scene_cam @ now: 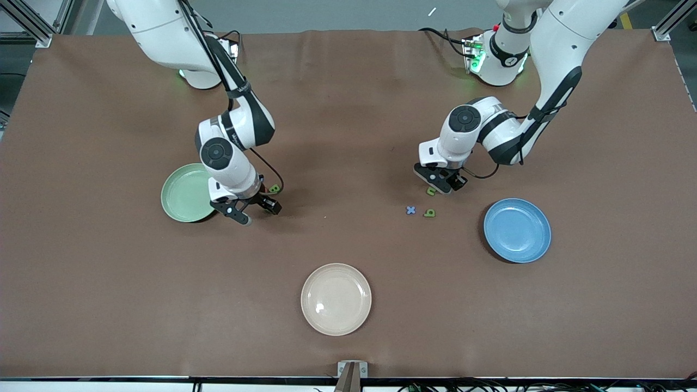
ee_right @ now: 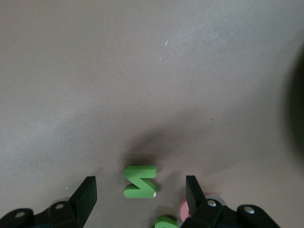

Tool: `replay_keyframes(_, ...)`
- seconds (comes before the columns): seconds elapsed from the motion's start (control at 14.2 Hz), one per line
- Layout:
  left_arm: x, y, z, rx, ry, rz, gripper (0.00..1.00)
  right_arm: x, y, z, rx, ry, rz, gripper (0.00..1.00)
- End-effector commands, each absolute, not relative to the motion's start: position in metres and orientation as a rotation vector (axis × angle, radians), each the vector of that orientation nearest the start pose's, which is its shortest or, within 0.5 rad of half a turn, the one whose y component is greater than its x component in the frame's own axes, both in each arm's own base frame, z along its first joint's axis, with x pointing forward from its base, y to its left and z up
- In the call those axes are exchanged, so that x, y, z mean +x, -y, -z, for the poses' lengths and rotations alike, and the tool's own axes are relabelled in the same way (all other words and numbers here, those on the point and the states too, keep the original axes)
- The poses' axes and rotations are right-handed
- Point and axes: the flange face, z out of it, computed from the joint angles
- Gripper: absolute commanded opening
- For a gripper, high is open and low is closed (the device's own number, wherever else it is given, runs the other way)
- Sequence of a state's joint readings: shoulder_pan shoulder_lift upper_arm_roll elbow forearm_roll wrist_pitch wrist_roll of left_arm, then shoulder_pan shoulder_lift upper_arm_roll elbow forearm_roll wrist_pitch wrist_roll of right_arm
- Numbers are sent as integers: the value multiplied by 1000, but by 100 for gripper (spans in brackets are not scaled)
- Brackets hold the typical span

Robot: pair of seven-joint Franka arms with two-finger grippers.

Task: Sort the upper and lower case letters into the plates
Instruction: 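Grasp the blue E with the left gripper while the right gripper reaches M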

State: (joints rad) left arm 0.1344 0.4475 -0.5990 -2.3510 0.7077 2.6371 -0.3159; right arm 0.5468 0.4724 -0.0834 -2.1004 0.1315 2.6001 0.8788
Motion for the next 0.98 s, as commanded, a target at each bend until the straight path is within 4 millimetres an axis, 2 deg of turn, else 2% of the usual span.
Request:
replay_keyframes(0.0,425,254,-166,-2868,-1095,33,38,525,-269,-187,-2991,-800,12,79)
replay_keyframes(0.21,425,253,-169,-2865,-1093,38,29,522,-273,-185,-2996,-789,8,64)
replay_keyframes(0.49,439,237,-185,-2853,-1086,87,26,522,-272,-180,-2996,-785,17,62)
replay_keyframes(0.56,445,229,-191,-2844,-1108,99,25,522,-272,-178,-2996,-785,17,62)
replay_keyframes(0.77,470,188,-212,-2847,-1165,135,23,522,-272,-177,-2998,-783,16,62)
replay_keyframes(0.91,479,164,-223,-2823,-1197,104,22,521,-273,-177,-3000,-782,14,54)
